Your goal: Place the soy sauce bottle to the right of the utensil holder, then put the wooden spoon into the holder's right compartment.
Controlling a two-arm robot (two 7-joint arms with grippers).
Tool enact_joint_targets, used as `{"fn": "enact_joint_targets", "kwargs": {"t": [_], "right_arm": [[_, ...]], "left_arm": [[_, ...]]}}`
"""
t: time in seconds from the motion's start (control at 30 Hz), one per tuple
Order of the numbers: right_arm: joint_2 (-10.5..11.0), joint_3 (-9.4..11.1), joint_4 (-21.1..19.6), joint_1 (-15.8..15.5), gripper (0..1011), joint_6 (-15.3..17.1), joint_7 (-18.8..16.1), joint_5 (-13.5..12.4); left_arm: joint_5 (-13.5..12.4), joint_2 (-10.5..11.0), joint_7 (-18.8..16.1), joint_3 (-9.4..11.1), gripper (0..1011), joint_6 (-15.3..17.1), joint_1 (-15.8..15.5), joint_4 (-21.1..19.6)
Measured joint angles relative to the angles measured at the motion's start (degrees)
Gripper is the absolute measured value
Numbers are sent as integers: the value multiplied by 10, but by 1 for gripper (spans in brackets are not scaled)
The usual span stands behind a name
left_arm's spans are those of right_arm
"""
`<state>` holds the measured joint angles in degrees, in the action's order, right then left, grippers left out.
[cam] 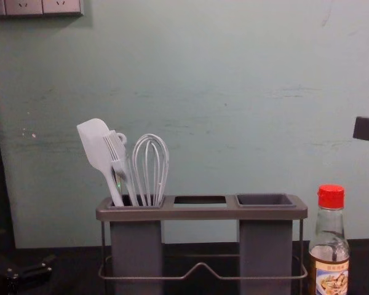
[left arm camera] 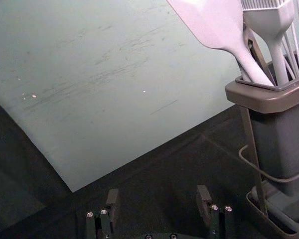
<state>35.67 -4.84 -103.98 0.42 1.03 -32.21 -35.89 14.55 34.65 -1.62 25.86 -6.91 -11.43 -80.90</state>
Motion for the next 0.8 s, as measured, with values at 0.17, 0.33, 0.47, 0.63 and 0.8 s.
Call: {"fn": "enact_joint_targets", "kwargs": {"t": [0.17, 0.33, 0.47, 0.63, 0.8], "right_arm": [[60, -20, -73, -5, 1002, 123, 2, -10], [93, -73, -126, 38, 1002, 313, 42, -30], [93, -129, -122, 93, 1002, 415, 56, -34], [77, -211, -81, 174, 1003, 509, 61, -13], [59, -284, -35, 244, 1002, 558, 60, 19]], "left_arm": [[0, 0, 0, 0, 1012, 0, 0, 0], [0, 0, 0, 0, 1011, 0, 0, 0], [0, 0, 0, 0, 1011, 0, 0, 0], [0, 0, 0, 0, 1011, 0, 0, 0], [0, 0, 0, 0, 1011, 0, 0, 0]]}}
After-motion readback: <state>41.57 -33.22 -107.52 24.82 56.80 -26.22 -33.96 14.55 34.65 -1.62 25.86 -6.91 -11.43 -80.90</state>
